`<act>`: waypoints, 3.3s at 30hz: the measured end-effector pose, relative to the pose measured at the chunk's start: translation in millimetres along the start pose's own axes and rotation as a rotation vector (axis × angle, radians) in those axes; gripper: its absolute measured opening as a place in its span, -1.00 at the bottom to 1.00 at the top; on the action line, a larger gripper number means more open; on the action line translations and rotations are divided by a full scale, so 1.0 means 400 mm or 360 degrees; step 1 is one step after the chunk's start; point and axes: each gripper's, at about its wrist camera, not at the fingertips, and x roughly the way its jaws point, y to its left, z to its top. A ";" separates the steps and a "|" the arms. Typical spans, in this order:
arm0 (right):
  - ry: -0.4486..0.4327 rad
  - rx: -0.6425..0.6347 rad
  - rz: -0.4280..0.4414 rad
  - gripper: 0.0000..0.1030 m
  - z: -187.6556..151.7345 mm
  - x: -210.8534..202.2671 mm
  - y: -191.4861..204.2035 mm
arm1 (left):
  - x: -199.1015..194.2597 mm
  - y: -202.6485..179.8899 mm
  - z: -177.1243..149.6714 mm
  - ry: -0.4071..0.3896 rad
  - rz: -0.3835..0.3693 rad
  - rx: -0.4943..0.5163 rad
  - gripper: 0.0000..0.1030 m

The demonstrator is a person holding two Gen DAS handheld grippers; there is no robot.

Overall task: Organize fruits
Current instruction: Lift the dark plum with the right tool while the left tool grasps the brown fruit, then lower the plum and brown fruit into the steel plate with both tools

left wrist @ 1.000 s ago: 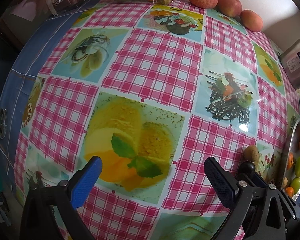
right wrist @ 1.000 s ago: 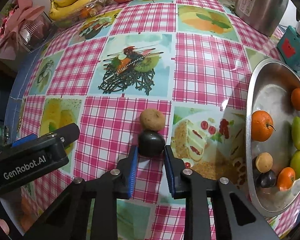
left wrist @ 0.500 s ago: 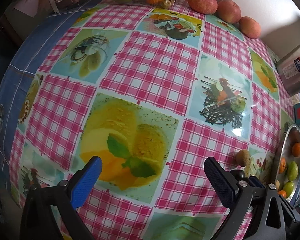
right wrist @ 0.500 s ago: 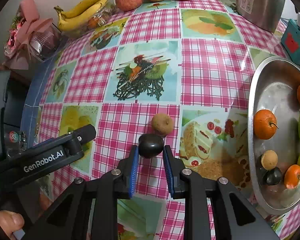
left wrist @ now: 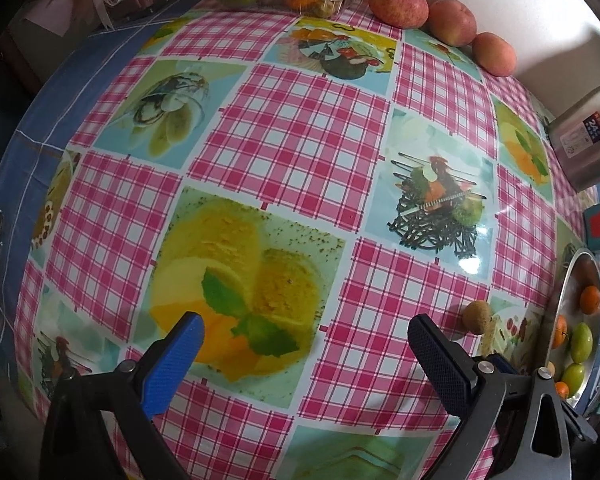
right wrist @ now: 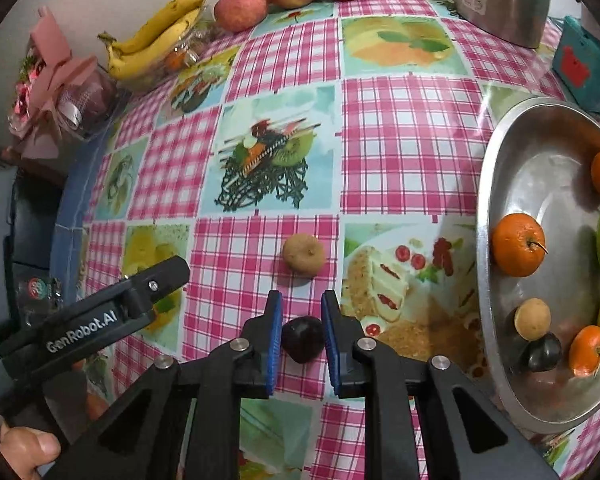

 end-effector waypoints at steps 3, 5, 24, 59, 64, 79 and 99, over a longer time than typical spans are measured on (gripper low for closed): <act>0.0046 -0.0022 -0.0030 -0.38 -0.002 0.017 0.005 | 0.003 0.003 0.001 0.0001 -0.0006 0.0007 1.00; 0.0069 -0.0034 -0.0049 -0.24 -0.005 0.025 0.007 | 0.005 0.001 0.001 0.0008 -0.0009 0.0015 1.00; 0.0104 -0.0201 -0.0126 -0.41 -0.021 0.058 0.065 | 0.002 -0.005 0.001 0.0012 -0.0010 0.0025 1.00; -0.0161 0.0113 -0.0036 -0.42 0.012 -0.128 -0.166 | -0.003 -0.231 -0.014 -0.0182 -0.0267 0.0337 0.67; -0.0161 0.0119 -0.0035 -0.42 0.007 -0.132 -0.185 | 0.012 -0.279 -0.024 -0.0147 -0.0290 0.0401 0.30; -0.0176 0.0152 -0.0003 -0.42 0.002 -0.151 -0.209 | 0.026 -0.318 -0.034 -0.0139 -0.0268 0.0467 -0.48; -0.0232 0.0540 -0.0175 -0.42 -0.037 -0.207 -0.419 | -0.093 -0.520 -0.167 -0.0190 -0.0585 0.0852 -0.48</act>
